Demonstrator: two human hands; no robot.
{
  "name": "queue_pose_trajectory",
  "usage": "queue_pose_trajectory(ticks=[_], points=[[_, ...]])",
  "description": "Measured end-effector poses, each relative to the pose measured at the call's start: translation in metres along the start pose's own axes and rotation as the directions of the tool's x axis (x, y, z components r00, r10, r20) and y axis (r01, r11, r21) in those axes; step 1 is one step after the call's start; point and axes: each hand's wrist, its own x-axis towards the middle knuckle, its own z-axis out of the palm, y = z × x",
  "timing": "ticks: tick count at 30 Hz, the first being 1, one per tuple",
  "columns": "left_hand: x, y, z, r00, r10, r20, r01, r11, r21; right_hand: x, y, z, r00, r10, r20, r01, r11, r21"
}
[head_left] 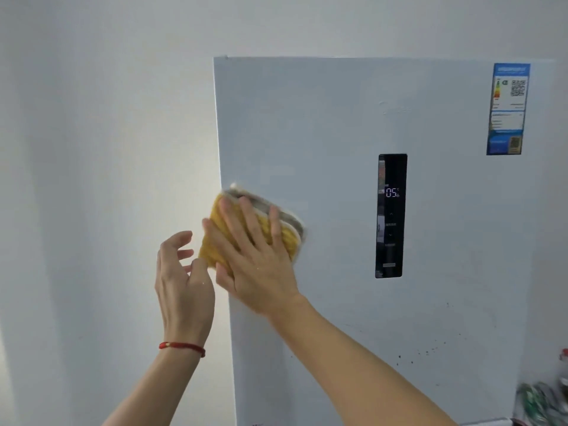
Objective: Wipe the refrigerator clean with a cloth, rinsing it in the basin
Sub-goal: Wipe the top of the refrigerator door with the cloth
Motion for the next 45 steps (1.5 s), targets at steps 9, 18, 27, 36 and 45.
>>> queue_pose_trajectory(ticks=[9,18,27,36,45], points=[[-0.012,0.007,0.009,0.989,-0.028,0.145,0.031,0.999,-0.019,-0.076,0.156,-0.028,0.792,0.604,-0.091,-0.605,0.796,0.013],[-0.001,0.001,-0.009,0.956,-0.132,0.262,0.178,0.971,-0.160,-0.005,0.042,-0.010,0.836,0.541,-0.091,-0.543,0.840,-0.005],[-0.005,0.039,0.031,0.982,0.184,0.034,-0.183,0.982,-0.048,-0.043,0.139,-0.037,0.997,-0.060,0.039,0.065,0.988,-0.139],[0.016,0.023,0.000,0.976,0.201,0.087,-0.206,0.977,0.050,-0.003,0.124,-0.032,0.317,0.934,-0.168,-0.915,0.347,0.203],[0.004,0.039,0.029,0.875,0.483,0.021,-0.482,0.867,0.124,-0.014,0.056,-0.017,0.984,-0.176,0.035,0.178,0.982,-0.063]])
